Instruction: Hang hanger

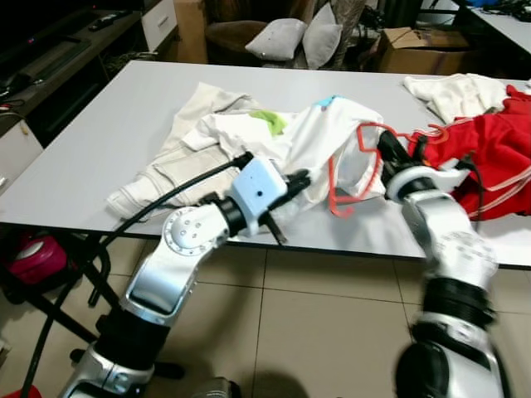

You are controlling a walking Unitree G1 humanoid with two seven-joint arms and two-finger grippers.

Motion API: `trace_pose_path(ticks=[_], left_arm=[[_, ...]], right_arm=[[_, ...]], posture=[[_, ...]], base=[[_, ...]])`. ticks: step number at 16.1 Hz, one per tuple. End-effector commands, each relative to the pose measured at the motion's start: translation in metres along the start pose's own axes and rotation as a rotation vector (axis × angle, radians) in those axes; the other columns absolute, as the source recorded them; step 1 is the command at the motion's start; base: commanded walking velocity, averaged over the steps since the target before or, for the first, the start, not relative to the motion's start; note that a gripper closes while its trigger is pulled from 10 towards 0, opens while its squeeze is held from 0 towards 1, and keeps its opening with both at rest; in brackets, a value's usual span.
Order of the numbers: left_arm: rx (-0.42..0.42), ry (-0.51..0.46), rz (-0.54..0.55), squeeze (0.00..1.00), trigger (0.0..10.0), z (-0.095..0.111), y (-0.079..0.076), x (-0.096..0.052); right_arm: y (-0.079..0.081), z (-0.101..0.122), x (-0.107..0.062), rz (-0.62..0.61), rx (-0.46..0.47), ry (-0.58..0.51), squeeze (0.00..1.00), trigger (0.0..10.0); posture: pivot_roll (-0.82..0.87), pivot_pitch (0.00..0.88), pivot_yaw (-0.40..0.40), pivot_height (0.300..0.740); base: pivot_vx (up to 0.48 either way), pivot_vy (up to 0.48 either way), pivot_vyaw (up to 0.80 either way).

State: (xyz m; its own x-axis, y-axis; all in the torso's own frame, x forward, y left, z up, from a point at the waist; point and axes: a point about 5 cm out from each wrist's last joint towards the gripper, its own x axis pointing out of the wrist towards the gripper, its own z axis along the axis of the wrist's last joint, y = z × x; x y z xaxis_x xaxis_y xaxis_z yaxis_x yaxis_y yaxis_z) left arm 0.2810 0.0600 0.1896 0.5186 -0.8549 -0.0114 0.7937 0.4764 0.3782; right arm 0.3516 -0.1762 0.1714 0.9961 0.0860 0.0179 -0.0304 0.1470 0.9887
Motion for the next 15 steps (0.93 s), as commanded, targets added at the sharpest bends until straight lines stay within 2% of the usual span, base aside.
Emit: trace_pose_path(ticks=[1, 5, 7, 11, 13, 15], left_arm=[[-0.017, 0.009, -0.071, 0.00, 0.0, 0.000, -0.010, 0.001], [-0.060, -0.017, -0.114, 0.00, 0.0, 0.004, -0.020, 0.003], [-0.067, -0.024, -0.098, 0.00, 0.0, 0.007, -0.018, 0.005], [-0.157, -0.081, -0.034, 0.00, 0.0, 0.017, -0.013, 0.014], [-0.234, -0.065, 0.050, 0.00, 0.0, 0.012, -0.008, 0.029], [-0.281, -0.040, 0.087, 0.00, 0.0, 0.008, -0.008, 0.040]], right_arm=[[0.002, 0.000, 0.004, -0.007, 0.000, -0.028, 0.00, 10.0], [-0.002, -0.009, 0.015, -0.086, 0.002, -0.076, 0.00, 10.0], [-0.003, -0.013, 0.017, -0.106, -0.026, -0.077, 0.00, 10.0], [-0.007, -0.025, 0.017, -0.147, -0.073, -0.052, 0.00, 10.0], [-0.009, -0.046, 0.011, -0.167, -0.176, 0.028, 0.00, 10.0], [-0.012, -0.055, 0.006, -0.195, -0.161, 0.042, 0.00, 10.0]], posture=[[0.02, 0.000, 0.023, 0.740], [0.02, 0.000, 0.021, 0.740], [0.02, 0.000, 0.018, 0.740], [0.02, 0.000, 0.021, 0.740], [0.01, 0.000, 0.033, 0.740], [-0.01, 0.000, 0.049, 0.740]], base=[[0.000, 0.000, 0.00], [0.000, 0.000, 0.00], [0.000, 0.000, 0.00], [0.000, 0.000, 0.00], [0.000, 0.000, 0.00], [0.000, 0.000, 0.00]])
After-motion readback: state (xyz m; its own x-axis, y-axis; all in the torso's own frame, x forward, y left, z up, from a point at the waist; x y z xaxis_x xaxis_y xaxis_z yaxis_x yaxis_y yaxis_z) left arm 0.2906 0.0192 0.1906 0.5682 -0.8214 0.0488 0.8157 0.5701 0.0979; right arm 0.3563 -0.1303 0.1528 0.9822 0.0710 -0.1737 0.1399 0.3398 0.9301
